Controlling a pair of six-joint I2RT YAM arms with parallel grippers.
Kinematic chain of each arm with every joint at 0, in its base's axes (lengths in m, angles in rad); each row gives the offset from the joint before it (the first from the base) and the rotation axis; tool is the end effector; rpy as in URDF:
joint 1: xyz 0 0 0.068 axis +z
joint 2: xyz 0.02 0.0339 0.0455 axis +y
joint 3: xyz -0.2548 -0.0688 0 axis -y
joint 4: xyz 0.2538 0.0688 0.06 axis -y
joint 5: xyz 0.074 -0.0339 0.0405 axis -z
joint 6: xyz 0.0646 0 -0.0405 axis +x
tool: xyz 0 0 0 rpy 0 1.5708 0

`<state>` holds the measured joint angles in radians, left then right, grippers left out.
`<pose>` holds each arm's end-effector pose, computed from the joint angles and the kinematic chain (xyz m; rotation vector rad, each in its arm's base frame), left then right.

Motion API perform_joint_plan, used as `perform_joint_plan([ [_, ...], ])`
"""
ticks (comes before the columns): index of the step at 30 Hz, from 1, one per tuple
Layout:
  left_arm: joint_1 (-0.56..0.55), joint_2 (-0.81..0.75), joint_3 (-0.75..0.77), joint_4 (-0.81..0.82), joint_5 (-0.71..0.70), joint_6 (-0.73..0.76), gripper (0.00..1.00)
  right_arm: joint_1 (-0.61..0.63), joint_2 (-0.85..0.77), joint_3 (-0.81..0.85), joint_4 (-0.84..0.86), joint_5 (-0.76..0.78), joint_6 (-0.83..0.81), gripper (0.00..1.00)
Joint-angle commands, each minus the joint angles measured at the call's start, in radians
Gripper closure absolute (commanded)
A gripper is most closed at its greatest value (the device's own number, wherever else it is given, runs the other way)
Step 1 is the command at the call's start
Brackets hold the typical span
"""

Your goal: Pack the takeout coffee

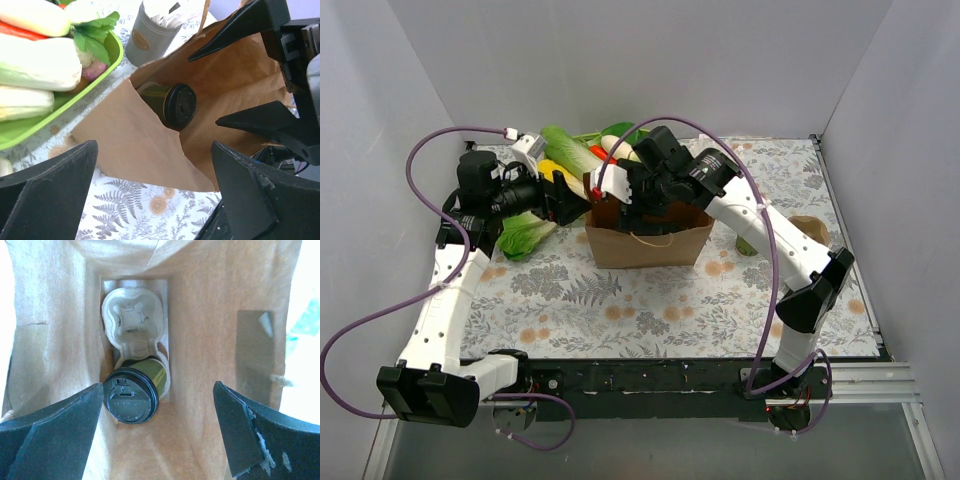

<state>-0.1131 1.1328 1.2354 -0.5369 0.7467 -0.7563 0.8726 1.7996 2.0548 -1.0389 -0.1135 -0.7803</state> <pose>0.2617 -0.0739 0.3788 -0.1621 2.1148 -1.2843 0.2555 0.3158 0.3862 -1.7694 1.5543 0.1787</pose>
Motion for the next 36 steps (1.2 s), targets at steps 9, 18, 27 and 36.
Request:
perform_joint_plan([
  [9, -0.010, 0.154, 0.193, 0.176, 0.197, 0.213, 0.02, 0.012, -0.206, -0.018, 0.123, -0.012, 0.084, 0.02],
  [18, -0.082, 0.455, 0.455, 0.141, 0.244, 0.331, 0.03, 0.012, -0.270, -0.019, 0.143, 0.034, 0.139, 0.02],
  [27, -0.174, 0.518, 0.451, -0.006, 0.178, 0.466, 0.30, 0.009, -0.364, -0.067, 0.246, 0.237, 0.112, 0.02],
  [36, -0.175, 0.365, 0.401, -0.038, 0.166, 0.439, 0.91, -0.033, -0.408, -0.165, 0.427, 0.429, 0.067, 0.02],
])
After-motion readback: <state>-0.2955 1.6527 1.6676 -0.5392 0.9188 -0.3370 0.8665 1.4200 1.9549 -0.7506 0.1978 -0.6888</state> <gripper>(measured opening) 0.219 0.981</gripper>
